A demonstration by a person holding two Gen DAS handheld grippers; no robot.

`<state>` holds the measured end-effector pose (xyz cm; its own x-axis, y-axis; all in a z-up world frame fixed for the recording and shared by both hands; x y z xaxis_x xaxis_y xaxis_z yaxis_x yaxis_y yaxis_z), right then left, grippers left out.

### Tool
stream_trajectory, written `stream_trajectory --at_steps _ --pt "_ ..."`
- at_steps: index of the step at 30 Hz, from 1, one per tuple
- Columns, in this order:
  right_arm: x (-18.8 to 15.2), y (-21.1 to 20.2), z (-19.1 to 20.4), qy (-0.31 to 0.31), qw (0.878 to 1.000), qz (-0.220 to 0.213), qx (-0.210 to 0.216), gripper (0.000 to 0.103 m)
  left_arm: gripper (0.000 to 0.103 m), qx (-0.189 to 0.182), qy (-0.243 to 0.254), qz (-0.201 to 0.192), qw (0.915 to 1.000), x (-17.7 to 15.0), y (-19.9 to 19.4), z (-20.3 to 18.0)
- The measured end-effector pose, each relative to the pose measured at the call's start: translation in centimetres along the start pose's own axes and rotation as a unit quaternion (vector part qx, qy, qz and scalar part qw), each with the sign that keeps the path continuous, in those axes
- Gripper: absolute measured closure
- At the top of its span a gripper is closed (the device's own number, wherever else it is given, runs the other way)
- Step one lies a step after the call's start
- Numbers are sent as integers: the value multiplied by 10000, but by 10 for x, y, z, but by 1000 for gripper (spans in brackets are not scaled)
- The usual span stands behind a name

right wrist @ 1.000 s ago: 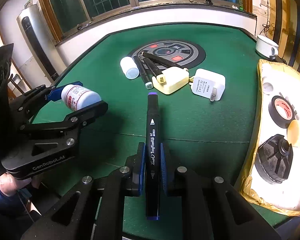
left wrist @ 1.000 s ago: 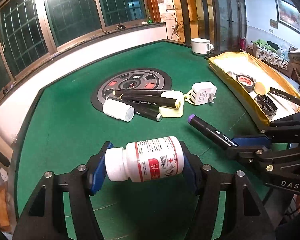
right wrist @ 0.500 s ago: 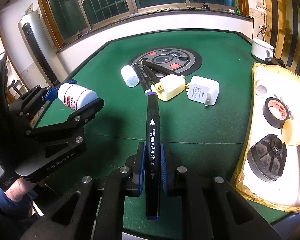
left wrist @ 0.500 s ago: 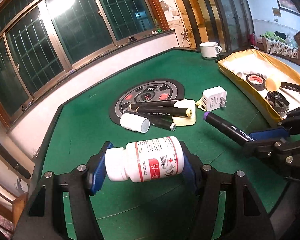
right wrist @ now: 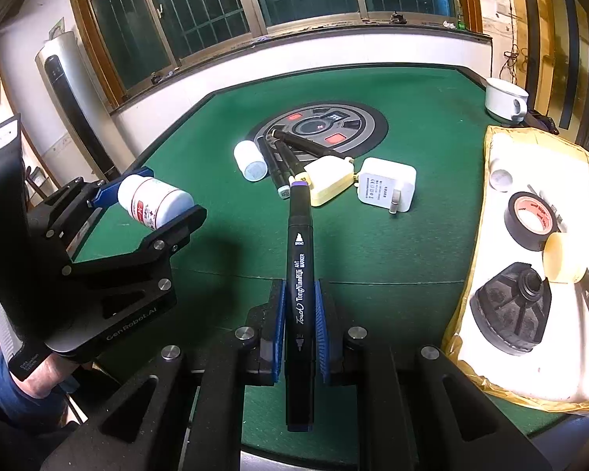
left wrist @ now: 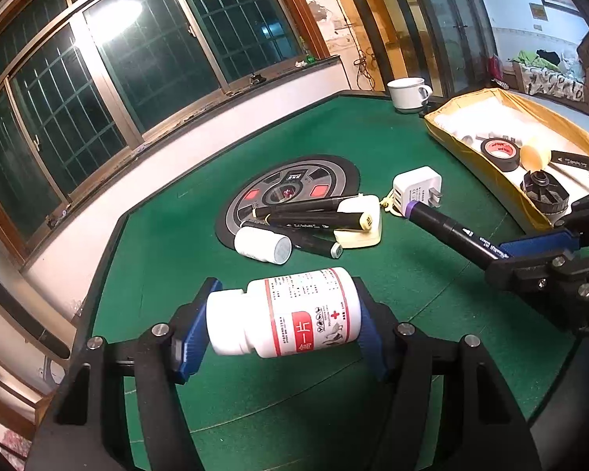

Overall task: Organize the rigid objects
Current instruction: 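Lift the bottle and marker and carry both toward the tray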

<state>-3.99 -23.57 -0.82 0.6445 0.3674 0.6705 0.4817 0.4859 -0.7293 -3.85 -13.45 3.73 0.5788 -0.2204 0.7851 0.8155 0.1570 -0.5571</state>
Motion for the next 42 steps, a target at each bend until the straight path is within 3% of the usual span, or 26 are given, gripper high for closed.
stream_trajectory --at_steps 19,42 --pt "-1 -27 -21 248 9993 -281 -73 90 39 -14 323 -74 9995 13 -6 -26" --pt "-1 -73 -77 649 9944 -688 -461 90 39 -298 686 -439 9962 56 -17 -81"
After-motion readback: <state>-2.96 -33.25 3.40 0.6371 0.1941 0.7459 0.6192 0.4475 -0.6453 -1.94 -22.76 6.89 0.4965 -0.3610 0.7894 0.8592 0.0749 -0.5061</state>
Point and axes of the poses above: each gripper's, at about its wrist camera, not at the fingertips, and y roughly the way its jaws point, z to its left, x to its top, the point moved 8 cm from there along y, roughly the way its jaws point, and after that the axes turned 7 degrees about -y, right-handed, at the moved point
